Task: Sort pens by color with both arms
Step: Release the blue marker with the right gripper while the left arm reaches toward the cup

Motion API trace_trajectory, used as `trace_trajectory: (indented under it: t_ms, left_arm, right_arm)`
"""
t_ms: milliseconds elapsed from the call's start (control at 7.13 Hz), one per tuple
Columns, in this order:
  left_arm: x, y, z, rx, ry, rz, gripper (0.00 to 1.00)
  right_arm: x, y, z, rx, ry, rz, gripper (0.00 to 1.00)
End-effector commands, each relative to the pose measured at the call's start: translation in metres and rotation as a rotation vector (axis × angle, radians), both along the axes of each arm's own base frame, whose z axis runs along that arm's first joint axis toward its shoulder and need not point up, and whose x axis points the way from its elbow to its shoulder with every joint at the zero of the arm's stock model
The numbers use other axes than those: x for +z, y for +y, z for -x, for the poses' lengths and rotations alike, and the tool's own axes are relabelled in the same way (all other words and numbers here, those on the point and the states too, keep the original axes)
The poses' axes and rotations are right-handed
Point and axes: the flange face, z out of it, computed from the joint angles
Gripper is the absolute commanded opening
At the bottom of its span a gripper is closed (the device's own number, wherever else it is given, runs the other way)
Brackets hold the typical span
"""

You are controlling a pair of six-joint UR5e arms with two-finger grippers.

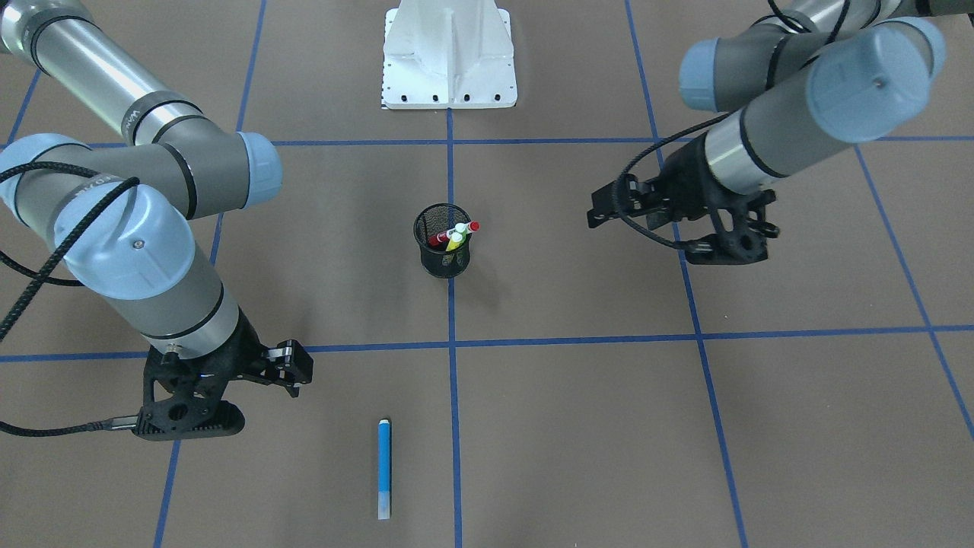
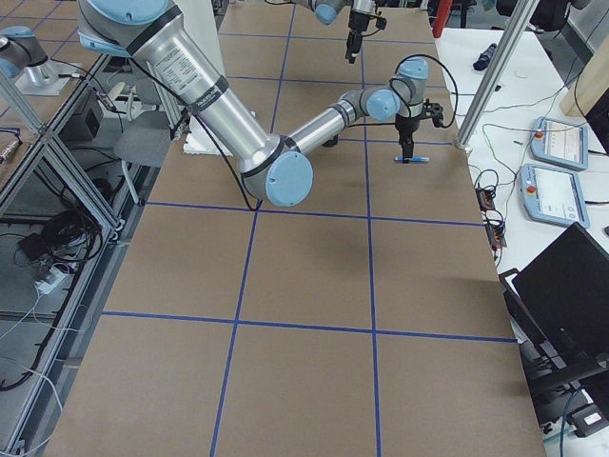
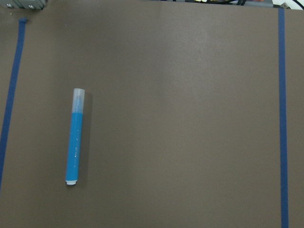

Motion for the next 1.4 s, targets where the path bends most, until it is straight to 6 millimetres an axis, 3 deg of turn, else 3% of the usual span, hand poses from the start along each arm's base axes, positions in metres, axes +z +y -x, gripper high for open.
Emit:
trace_trajectory:
  t_ms: [0,140,281,842,982,1263]
  left_arm:
    - [-0.024,0.051,-0.072,0.04,0.053,-0.117,1.0]
    - [-0.032,0.068,-0.089,0.06,0.086,-0.167,1.0]
    - [-0.041,0.07,-0.102,0.085,0.101,-0.202,1.0]
    - [-0.05,0.048,-0.134,0.103,0.079,-0.289,0.98]
    - [-0.047,0.046,-0.137,0.103,0.074,-0.287,0.86]
    - [-0.041,0.044,-0.144,0.063,0.043,-0.314,0.8]
  right_arm:
    - [0.022,0.02,-0.019,-0.012,-0.018,0.044,1.0]
    - [0.024,0.026,-0.024,-0.016,-0.03,0.051,1.0]
    - [0.024,0.027,-0.023,-0.024,-0.039,0.057,1.0]
    - [0.031,0.028,-0.023,-0.025,-0.036,0.061,1.0]
    - [0.031,0.027,-0.023,-0.025,-0.036,0.061,1.0]
    - [0.032,0.026,-0.023,-0.024,-0.035,0.059,1.0]
